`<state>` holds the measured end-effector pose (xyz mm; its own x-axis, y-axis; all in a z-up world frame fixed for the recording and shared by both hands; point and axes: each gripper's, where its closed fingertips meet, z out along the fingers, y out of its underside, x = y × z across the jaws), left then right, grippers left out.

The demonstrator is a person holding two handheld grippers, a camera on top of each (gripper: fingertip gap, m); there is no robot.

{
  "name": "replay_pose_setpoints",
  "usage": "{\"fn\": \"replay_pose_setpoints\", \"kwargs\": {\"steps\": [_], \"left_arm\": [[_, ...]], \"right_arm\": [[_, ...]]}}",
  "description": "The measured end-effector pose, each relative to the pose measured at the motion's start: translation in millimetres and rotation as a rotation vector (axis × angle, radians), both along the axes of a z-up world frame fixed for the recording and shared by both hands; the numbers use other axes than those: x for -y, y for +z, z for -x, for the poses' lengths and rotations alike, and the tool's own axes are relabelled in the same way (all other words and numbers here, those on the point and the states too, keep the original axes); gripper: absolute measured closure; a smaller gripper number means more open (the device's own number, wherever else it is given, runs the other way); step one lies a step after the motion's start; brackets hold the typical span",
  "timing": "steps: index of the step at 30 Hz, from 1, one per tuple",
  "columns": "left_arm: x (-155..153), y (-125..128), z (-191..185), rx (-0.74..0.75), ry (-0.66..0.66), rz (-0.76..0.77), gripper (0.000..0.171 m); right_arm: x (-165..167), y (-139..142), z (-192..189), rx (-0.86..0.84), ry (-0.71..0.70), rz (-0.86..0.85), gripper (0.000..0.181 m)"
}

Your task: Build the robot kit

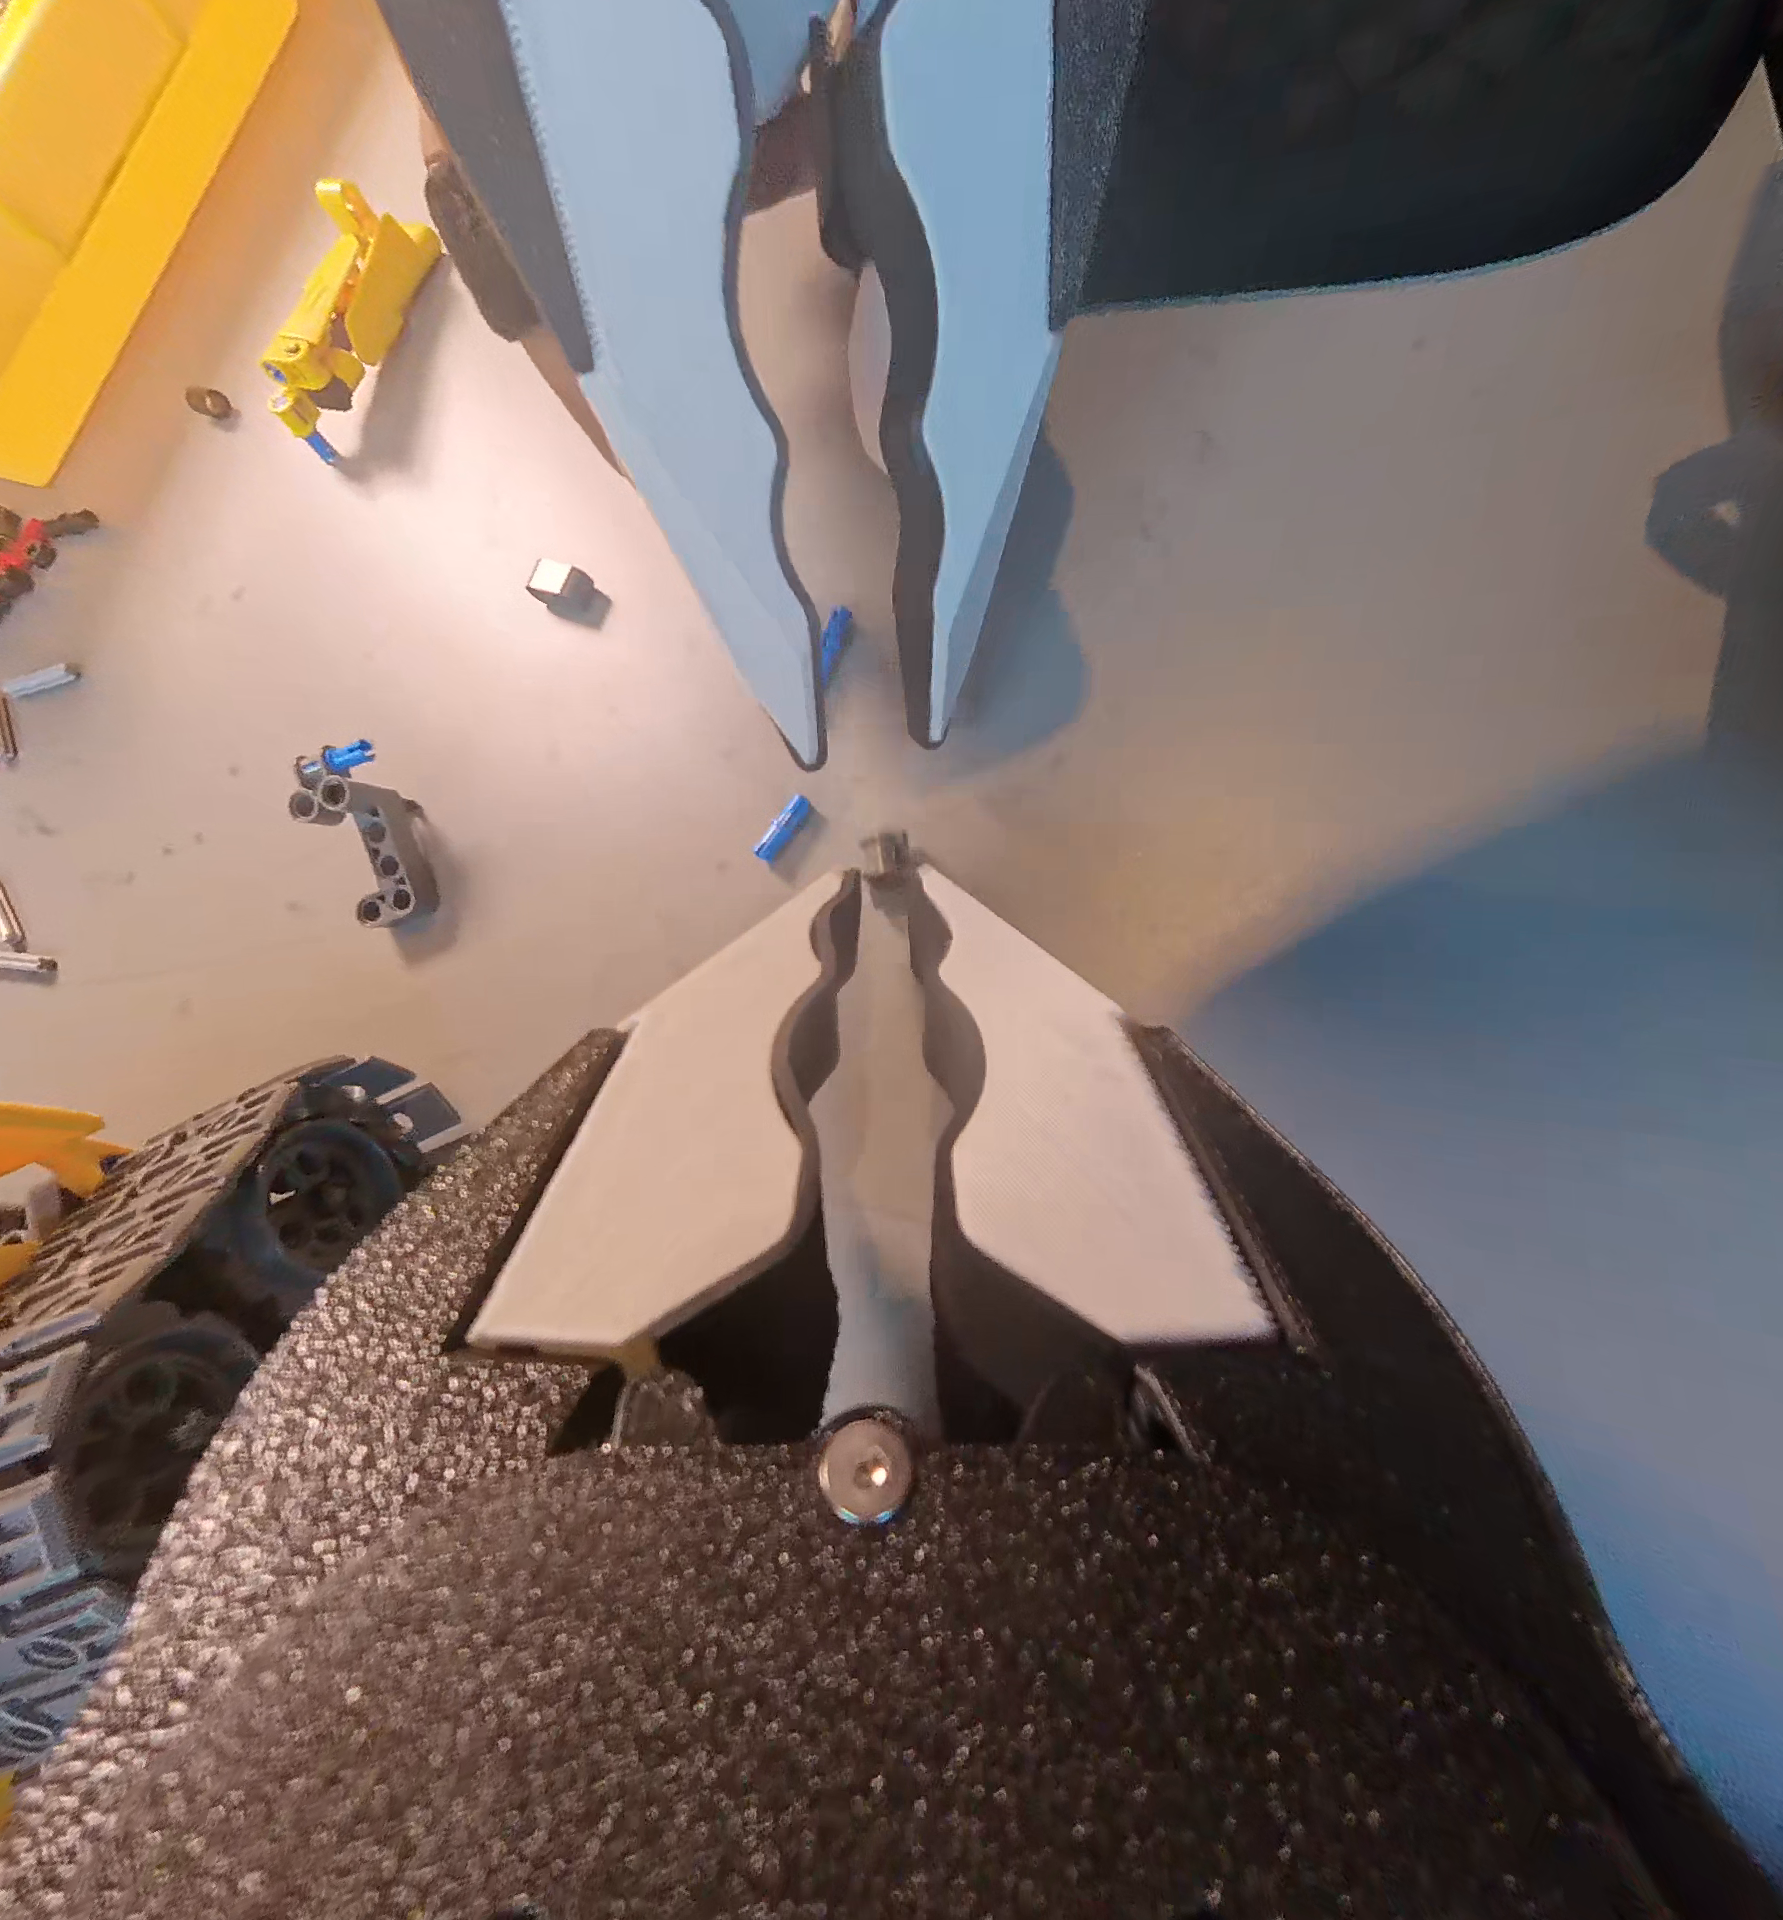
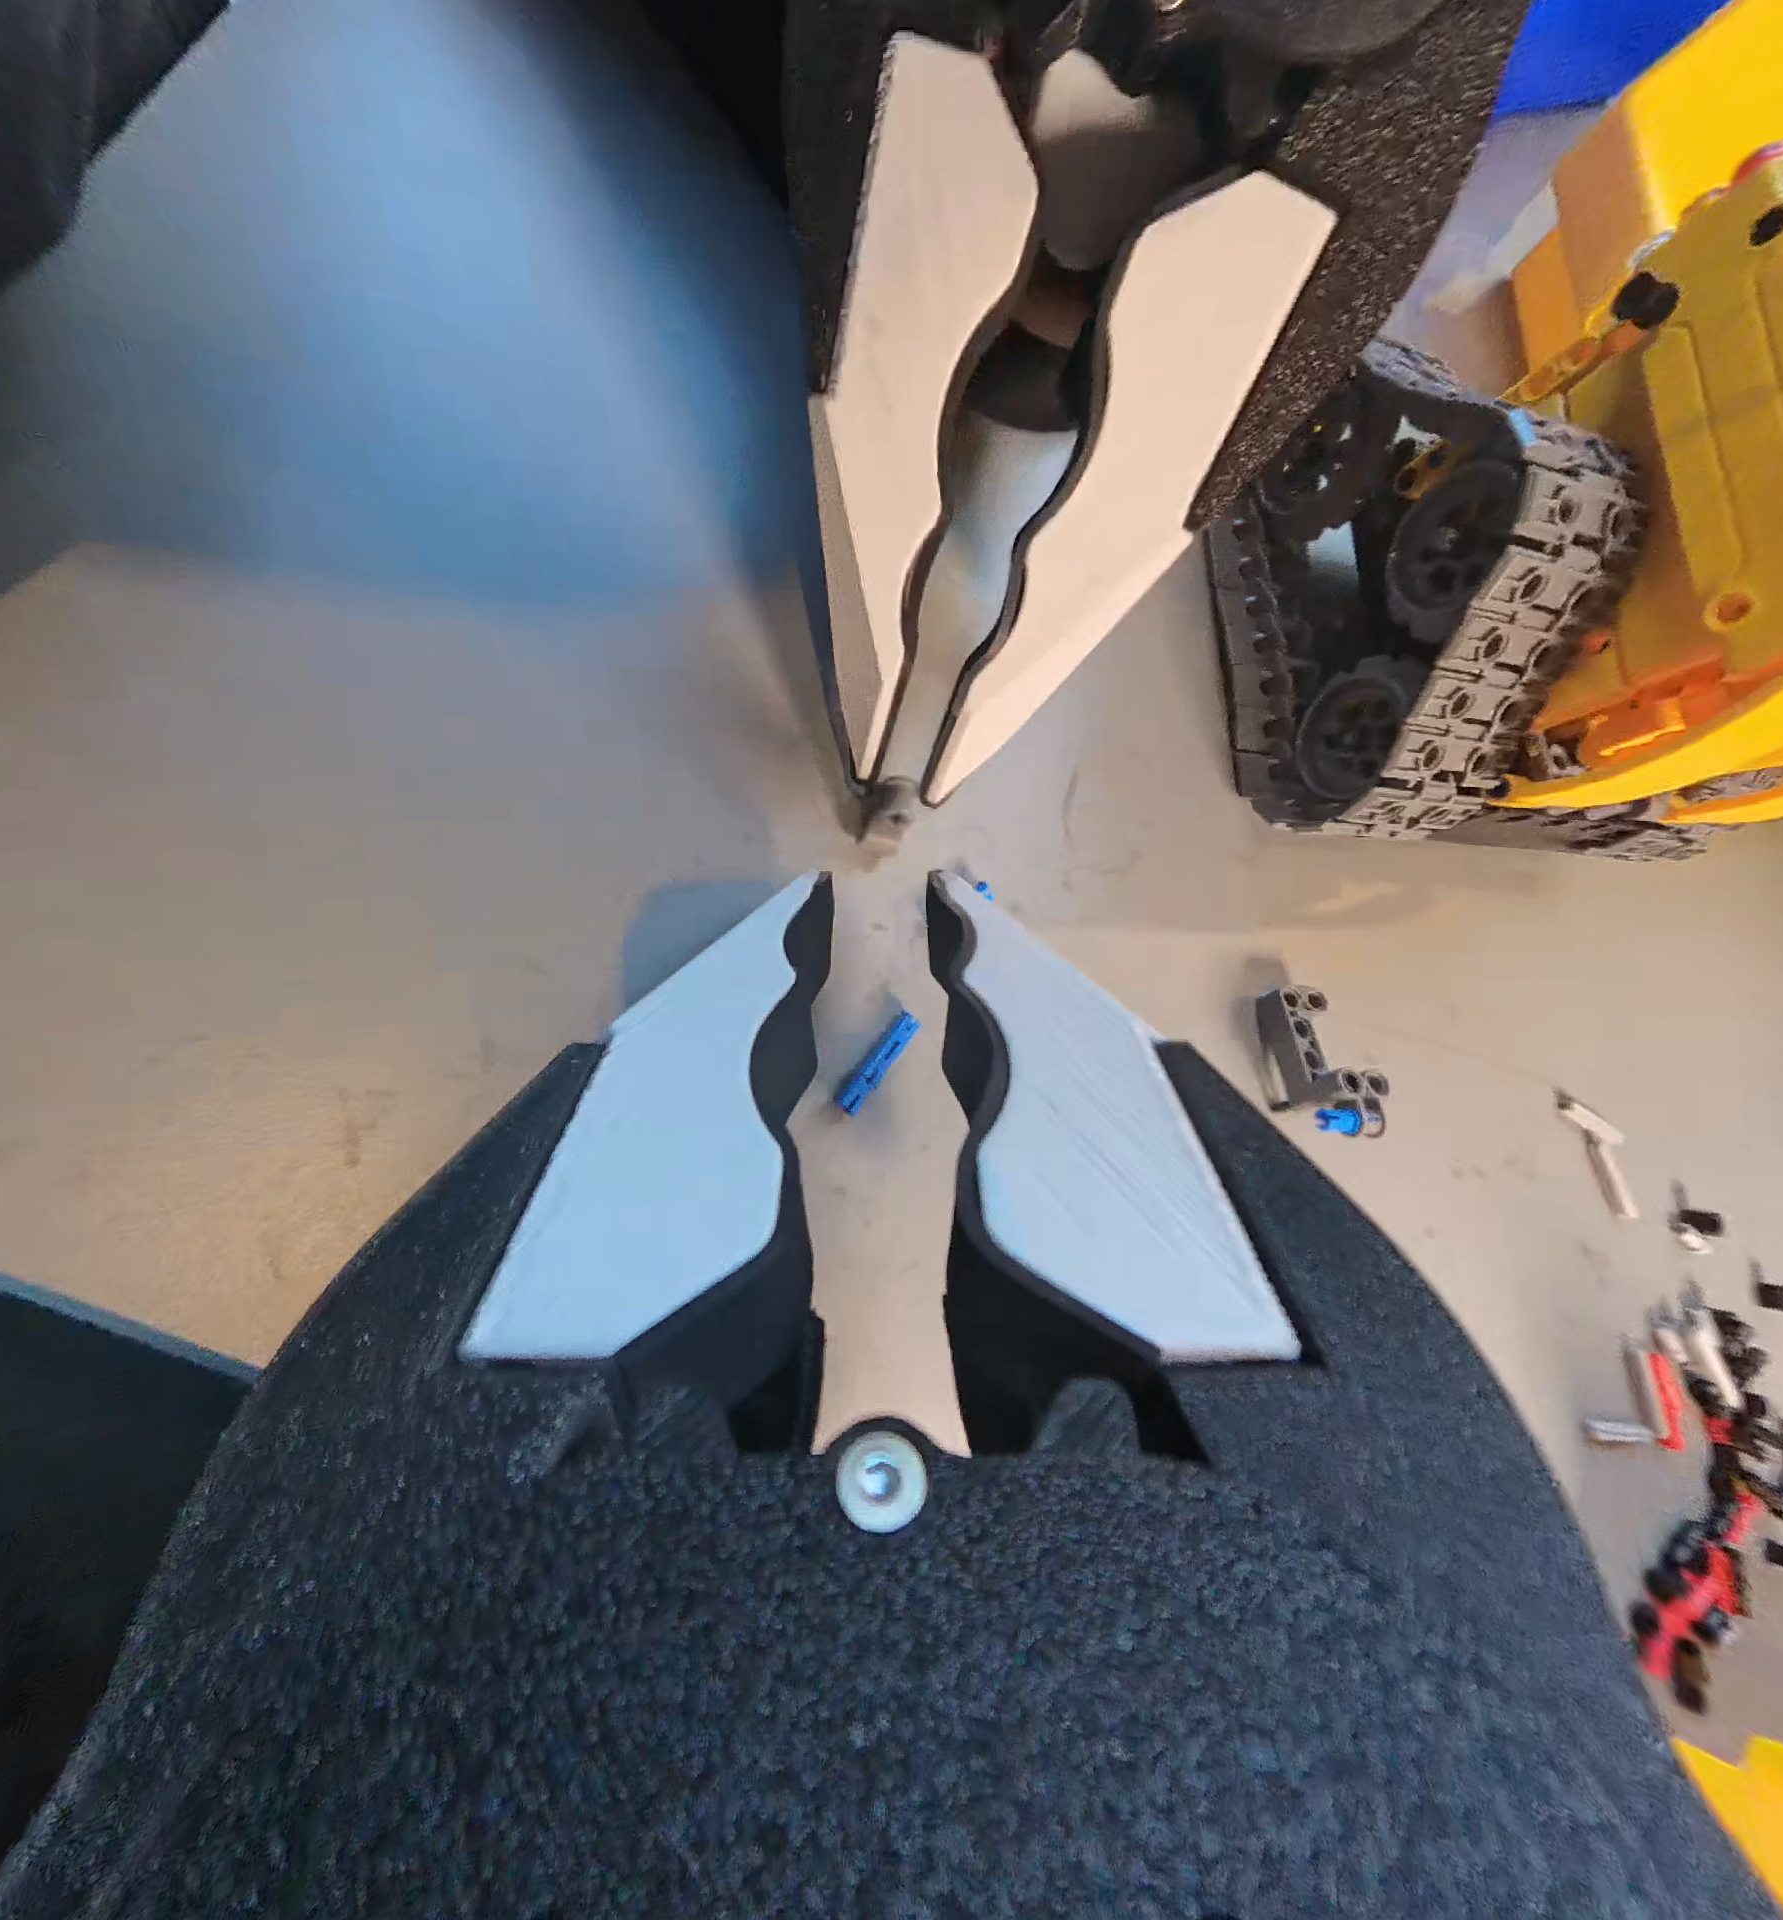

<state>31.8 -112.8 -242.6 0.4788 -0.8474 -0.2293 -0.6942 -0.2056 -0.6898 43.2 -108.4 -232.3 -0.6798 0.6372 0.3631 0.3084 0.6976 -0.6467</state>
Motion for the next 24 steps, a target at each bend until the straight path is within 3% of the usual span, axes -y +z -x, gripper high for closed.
{"fn": "replay_pose_setpoints", "kwargs": {"steps": [4,7,13,24], "left_arm": [[0.5,1.9,0.0,0.009,-0.003,-0.004,0.162],[1.0,4.4,1.0,0.021,-0.001,-0.005,0.16],[-8.1,18.7,16.9,0.093,0.089,-0.021,0.158],[-12.3,15.4,23.2,0.105,0.143,0.005,0.158]], "right_arm": [[5.7,7.2,2.8,-0.004,-0.011,0.067,0.164],[-8.6,5.5,10.0,0.003,-0.098,0.065,0.165],[-23.2,-13.0,16.3,0.153,-0.233,0.111,0.164],[-17.2,-14.2,21.3,0.175,-0.261,0.163,0.178]]}}
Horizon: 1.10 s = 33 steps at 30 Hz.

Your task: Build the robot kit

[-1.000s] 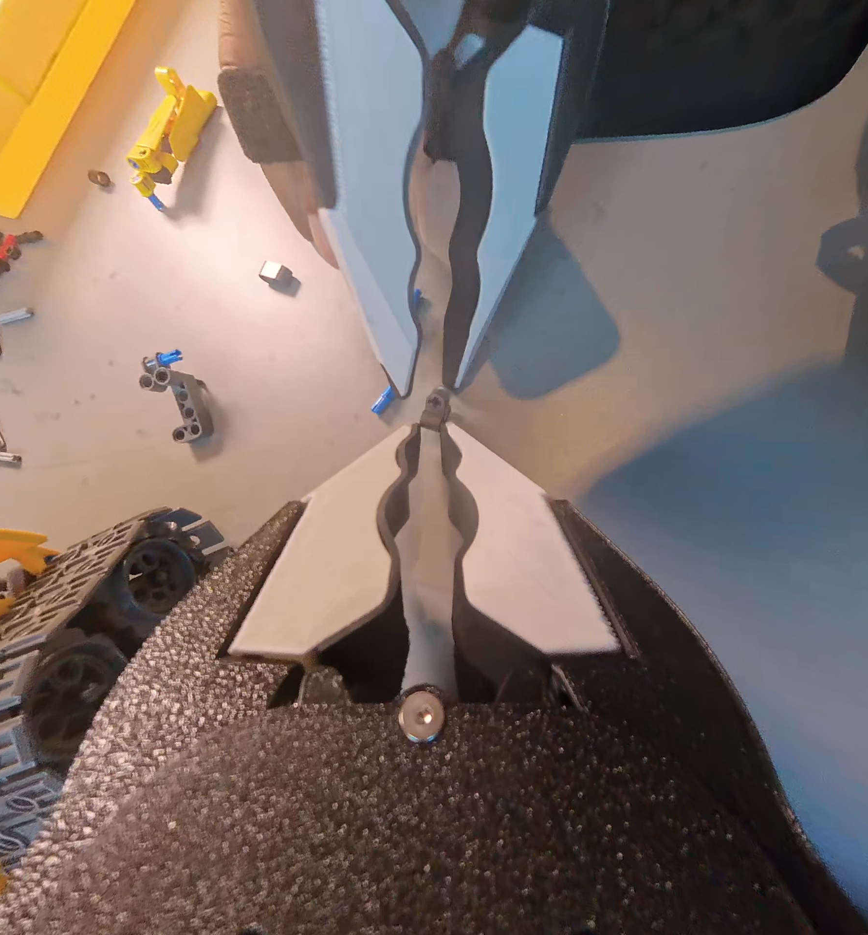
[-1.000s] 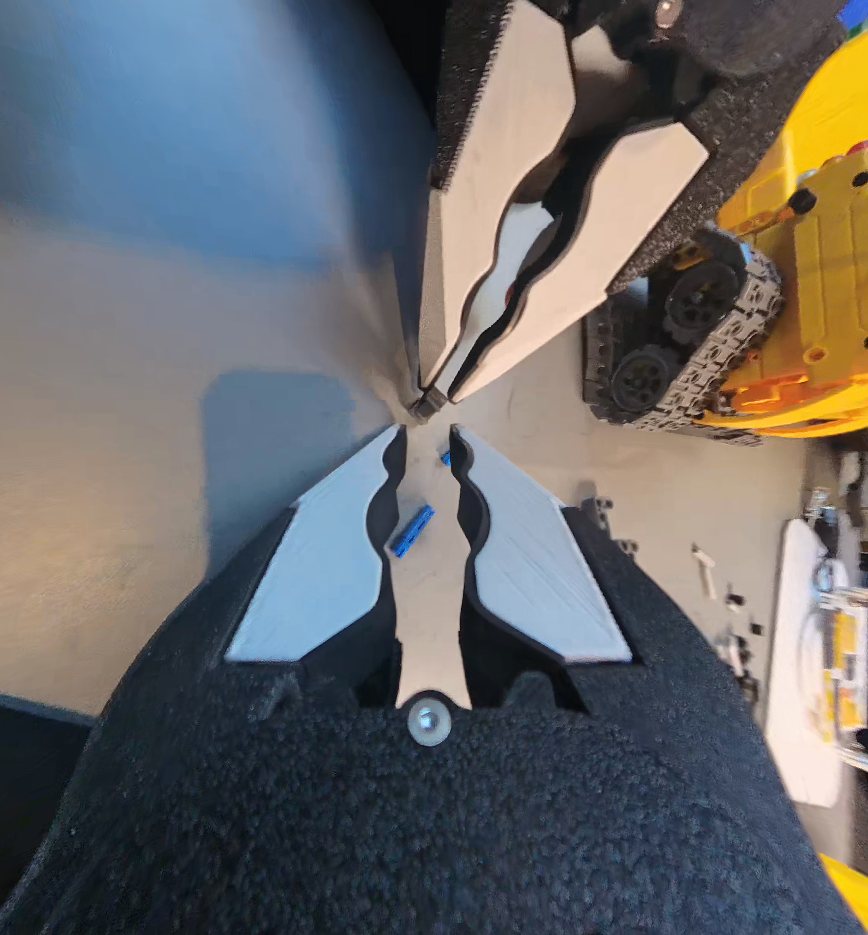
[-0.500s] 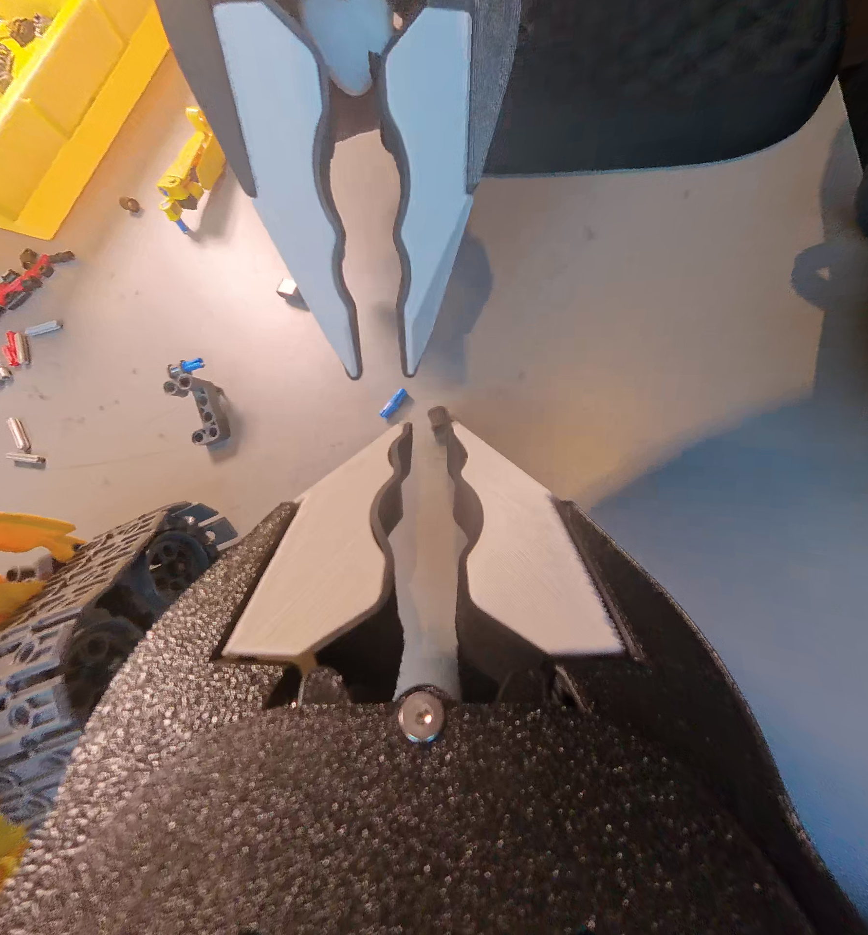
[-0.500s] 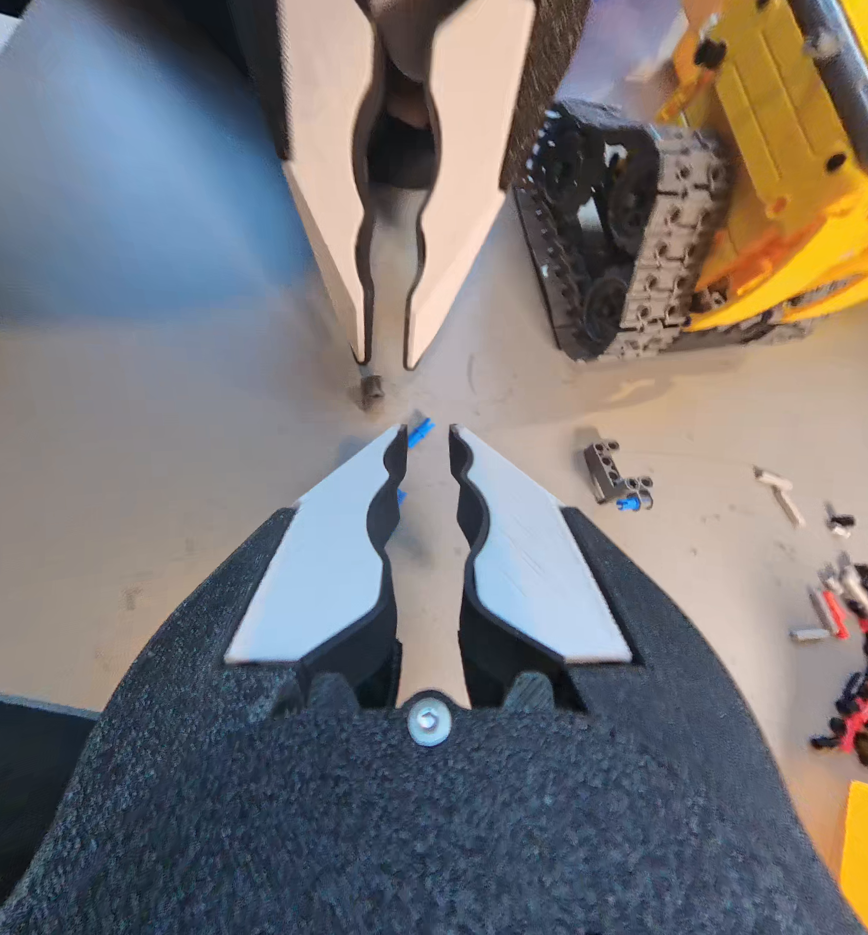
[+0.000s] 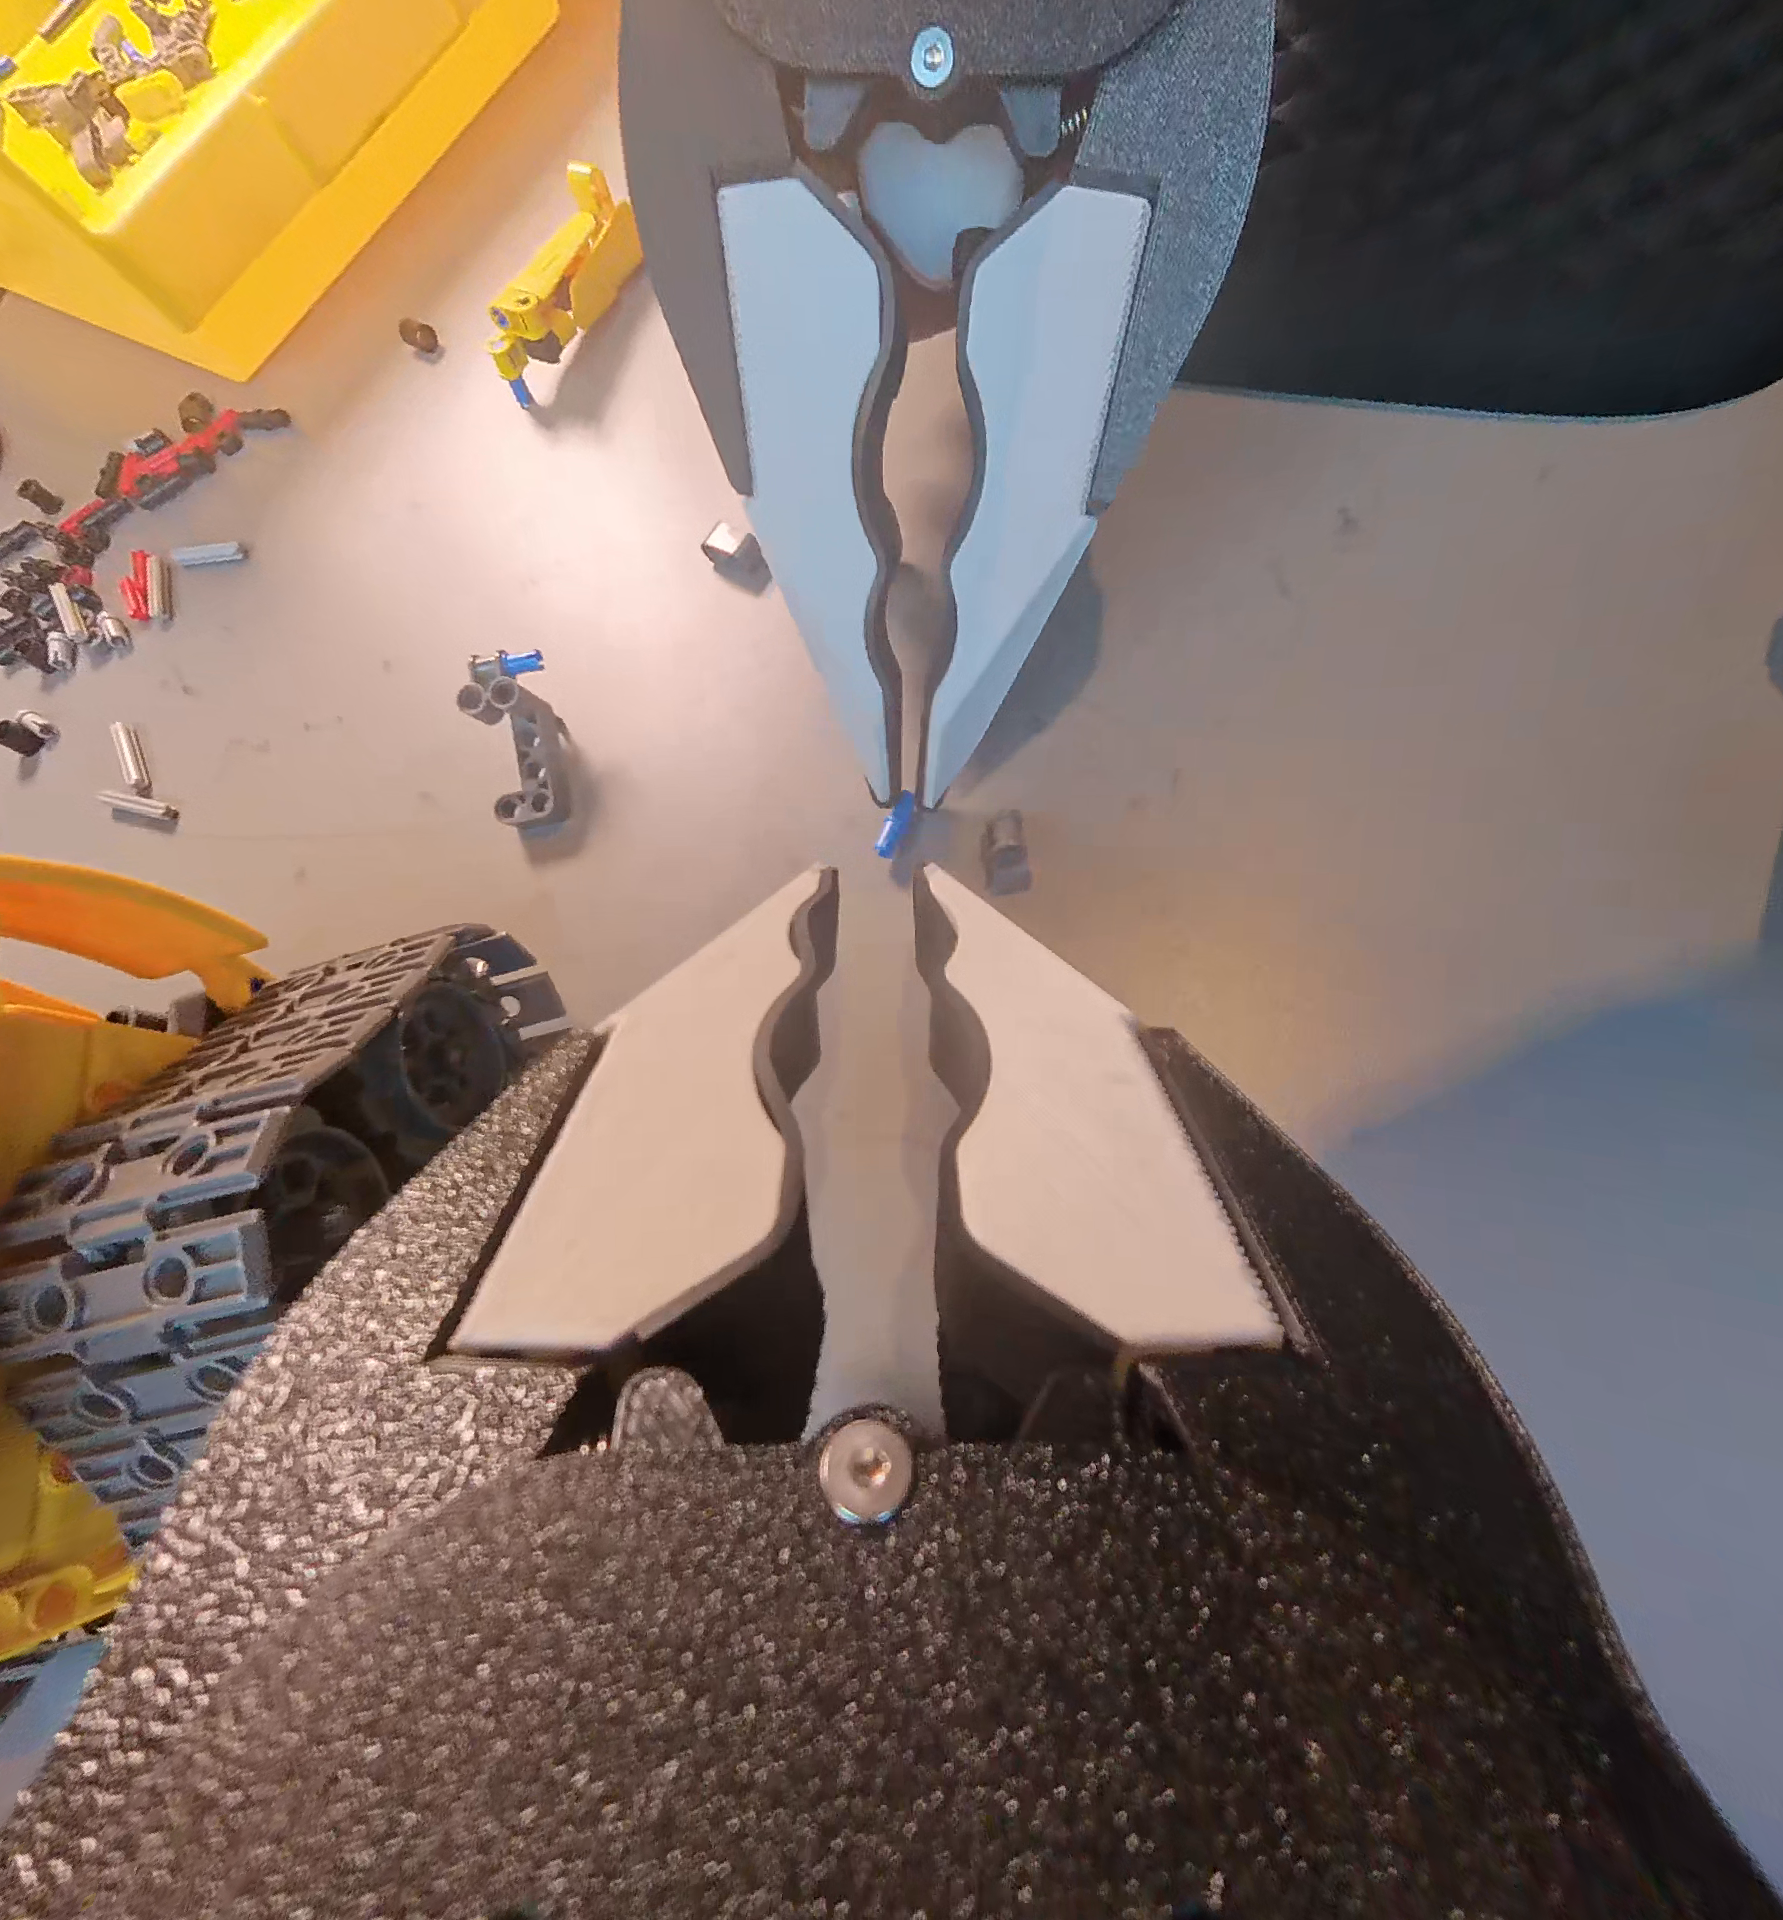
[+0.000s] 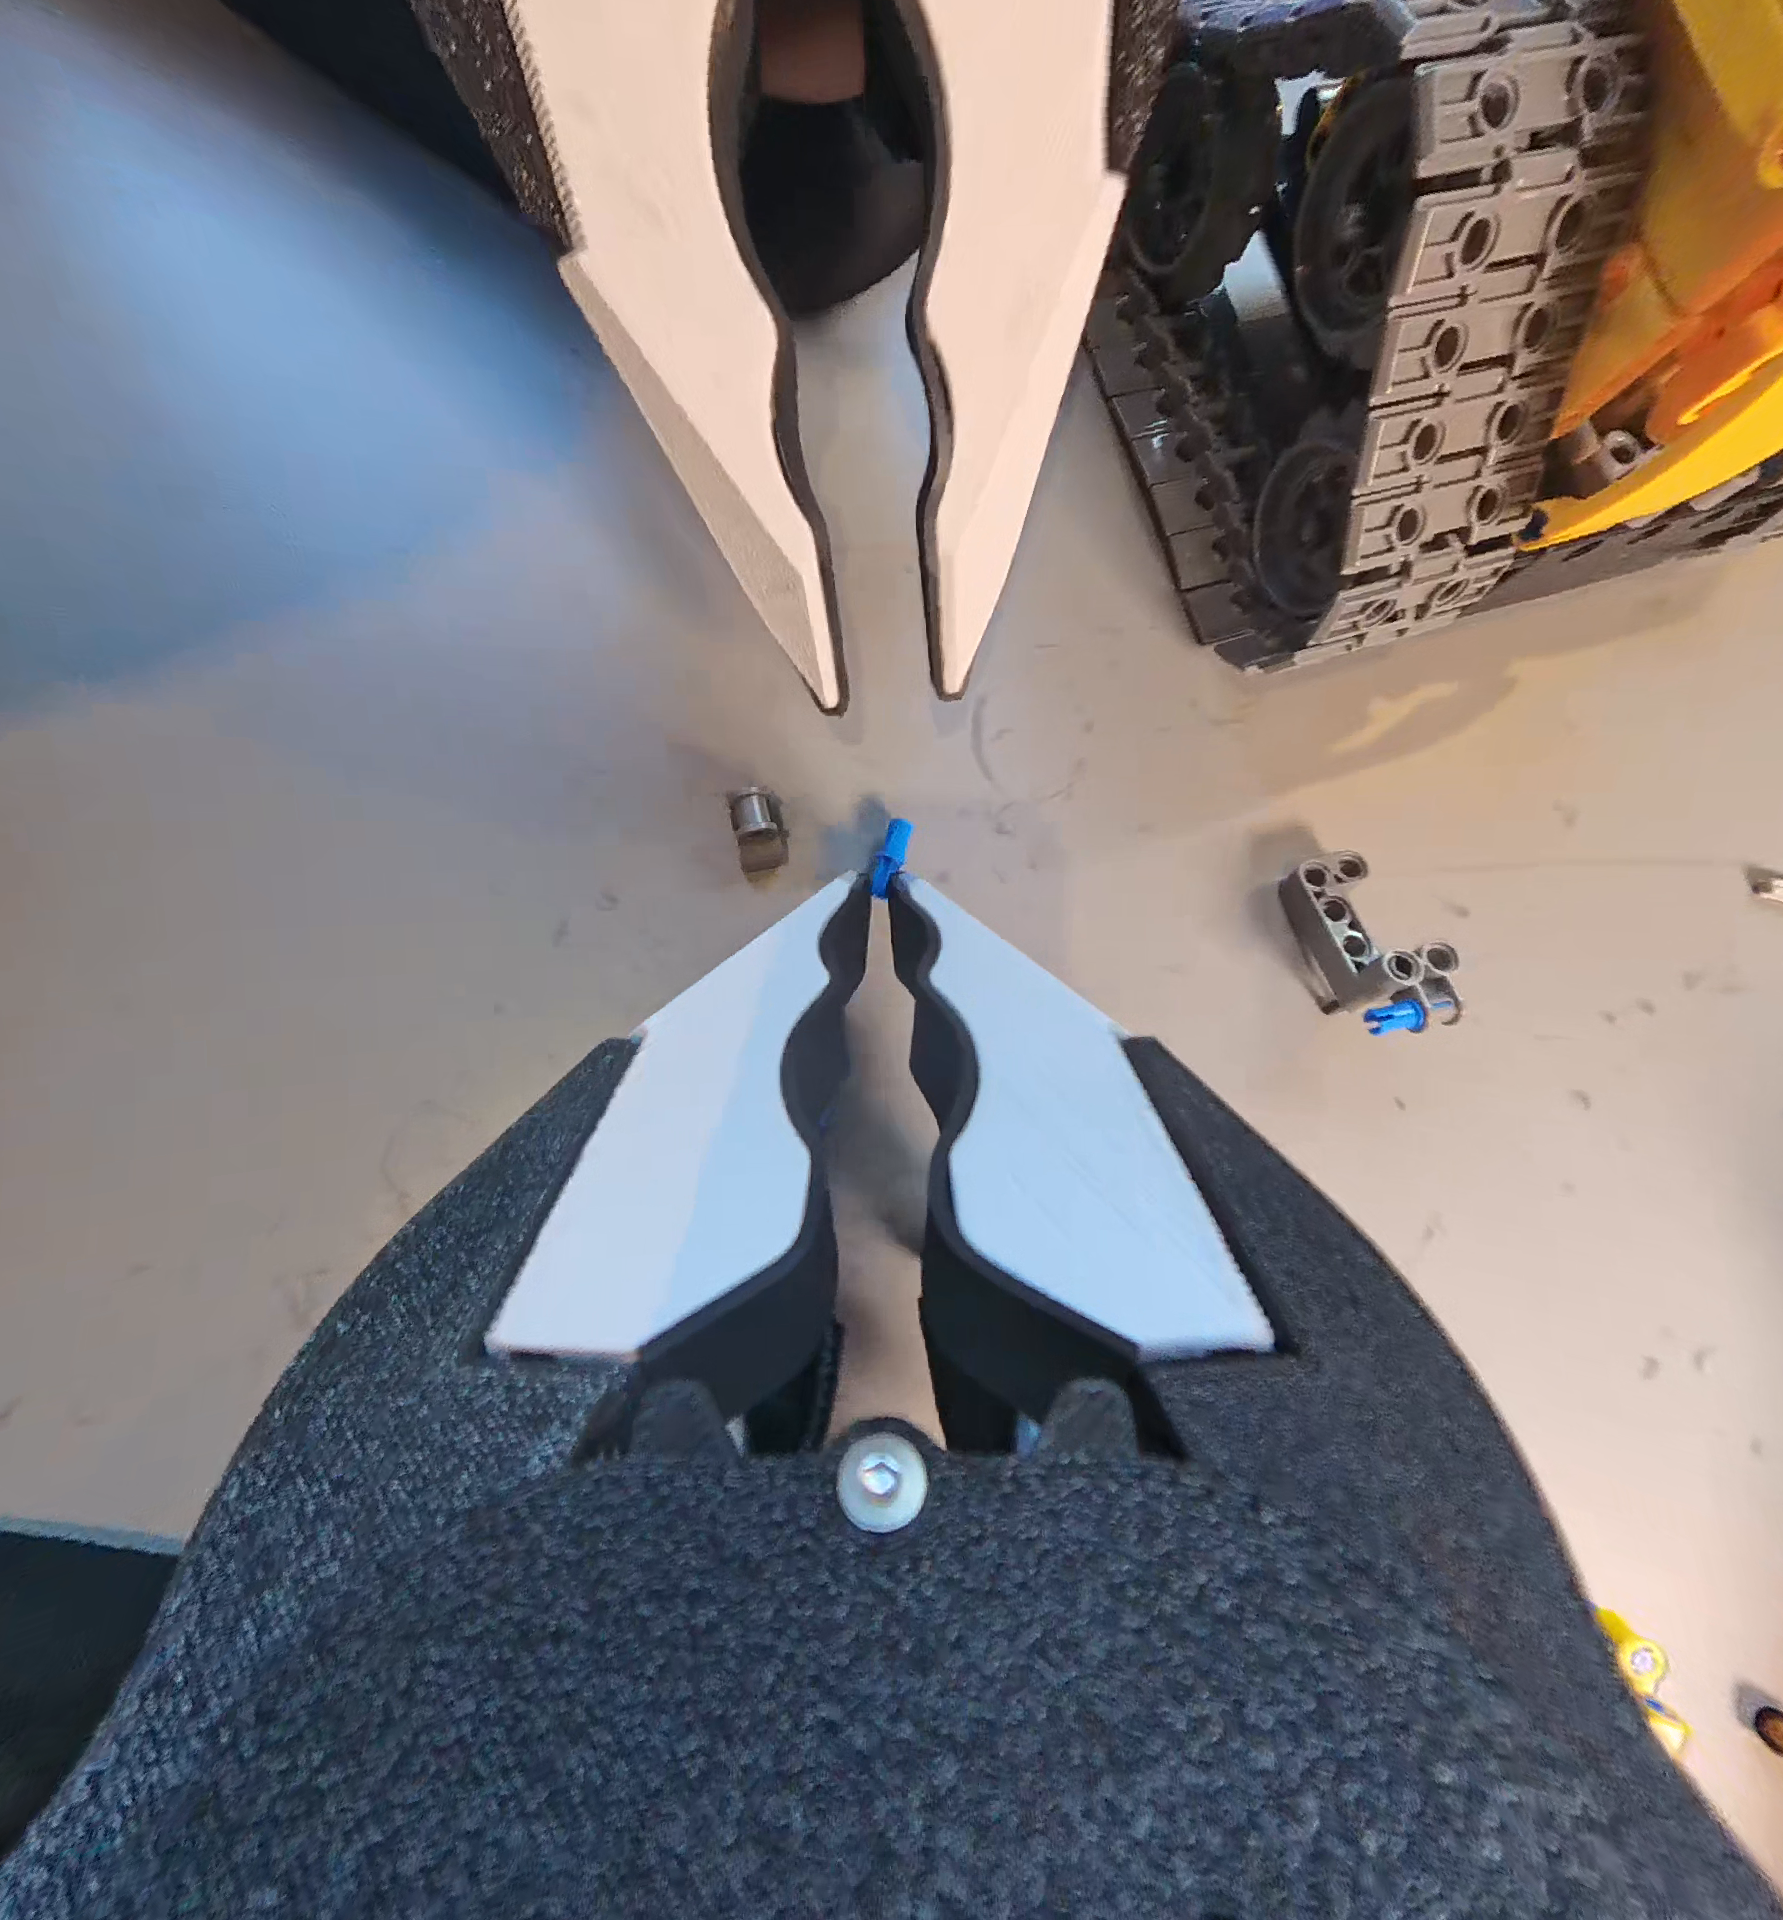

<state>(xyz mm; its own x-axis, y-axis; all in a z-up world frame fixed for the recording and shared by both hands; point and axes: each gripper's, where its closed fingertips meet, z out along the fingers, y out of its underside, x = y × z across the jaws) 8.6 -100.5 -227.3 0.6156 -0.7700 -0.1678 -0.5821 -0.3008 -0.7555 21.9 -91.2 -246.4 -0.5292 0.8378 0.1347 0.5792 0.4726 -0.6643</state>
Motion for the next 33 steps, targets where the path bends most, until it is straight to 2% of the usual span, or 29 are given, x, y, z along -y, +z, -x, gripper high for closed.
{"fn": "replay_pose_setpoints", "kwargs": {"steps": [2,5,7,9,11,13,14,17,23,30,33], "left_arm": [[-0.9,1.3,0.6,0.006,0.007,-0.005,0.159],[-4.8,17.1,2.5,0.097,0.037,-0.033,0.158],[-8.0,40.5,2.8,0.236,0.058,-0.073,0.156],[-3.7,71.4,-4.6,0.447,0.02,-0.101,0.155],[0.9,95.7,-9.2,0.607,-0.018,-0.13,0.157],[3.0,108.7,-10.7,0.701,-0.035,-0.139,0.16],[2.8,113.6,-9.8,0.742,-0.033,-0.144,0.166],[2.1,119.9,-7.0,0.826,-0.03,-0.126,0.169],[1.5,113.3,-7.5,0.821,-0.029,-0.077,0.169],[0.9,113.9,-5.6,0.949,-0.031,0.034,0.169],[0.8,115.9,-1.3,1.016,-0.03,0.075,0.169]], "right_arm": [[-0.8,9.4,3.7,-0.065,0.004,0.002,0.178],[2.4,43.7,10.7,-0.269,0.033,0.012,0.178],[7.3,72.3,13.2,-0.425,0.043,0.048,0.178],[11.3,98.3,14.2,-0.555,0.033,0.117,0.178],[16.0,116.6,13.8,-0.645,0.024,0.194,0.178],[18.7,127.0,13.4,-0.705,0.016,0.228,0.178],[19.1,129.2,13.3,-0.722,0.014,0.223,0.178],[18.1,132.1,13.7,-0.751,0.005,0.186,0.178],[20.7,121.9,16.5,-0.722,0.01,0.108,0.178],[15.8,125.8,15.5,-0.753,-0.002,0.069,0.18],[16.4,130.5,13.4,-0.789,0.017,0.011,0.168]]}}
